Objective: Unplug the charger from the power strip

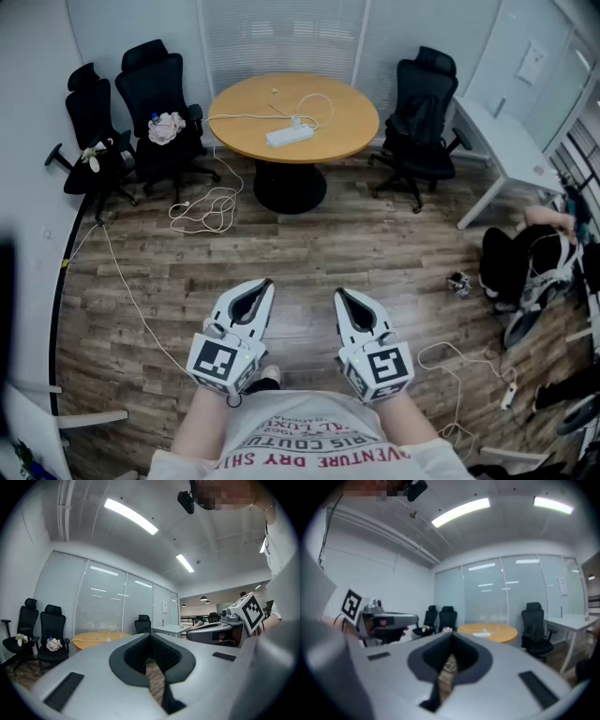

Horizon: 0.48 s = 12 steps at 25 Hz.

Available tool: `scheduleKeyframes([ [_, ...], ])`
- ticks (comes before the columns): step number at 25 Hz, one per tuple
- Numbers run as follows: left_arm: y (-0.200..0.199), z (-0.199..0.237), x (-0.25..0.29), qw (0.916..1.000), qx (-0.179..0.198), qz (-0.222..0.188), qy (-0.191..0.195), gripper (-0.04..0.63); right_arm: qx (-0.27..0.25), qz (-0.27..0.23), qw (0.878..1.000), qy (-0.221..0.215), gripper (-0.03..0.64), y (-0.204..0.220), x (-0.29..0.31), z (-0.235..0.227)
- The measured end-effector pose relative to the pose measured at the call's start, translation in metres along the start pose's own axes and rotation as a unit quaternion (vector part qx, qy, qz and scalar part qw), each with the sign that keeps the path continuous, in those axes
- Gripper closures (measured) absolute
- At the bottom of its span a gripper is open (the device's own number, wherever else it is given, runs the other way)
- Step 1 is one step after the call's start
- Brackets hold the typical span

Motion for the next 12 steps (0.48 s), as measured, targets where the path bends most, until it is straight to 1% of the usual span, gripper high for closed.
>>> scheduleKeyframes([
  [9,0.006,0.016,0.009,0.9999,-0.015,0.002,0.003,0.561,0.005,0.012,1.000,0.000,0.589,0.006,0.020,-0.002],
  [12,0.008,0.023,0.011,0.9998,-0.021,0.001,0.006,0.561,0.014,0.012,1.000,0.007,0.589,0.006,0.027,-0.003],
])
Point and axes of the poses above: the fingertips, and each gripper's own axes: x forward along the fingers, z to its left, y out of its underside, the point moved 6 cm from there along -x, backward along the fingers, and after that the axes turned 1 degree about z, right-handed, at the moved point
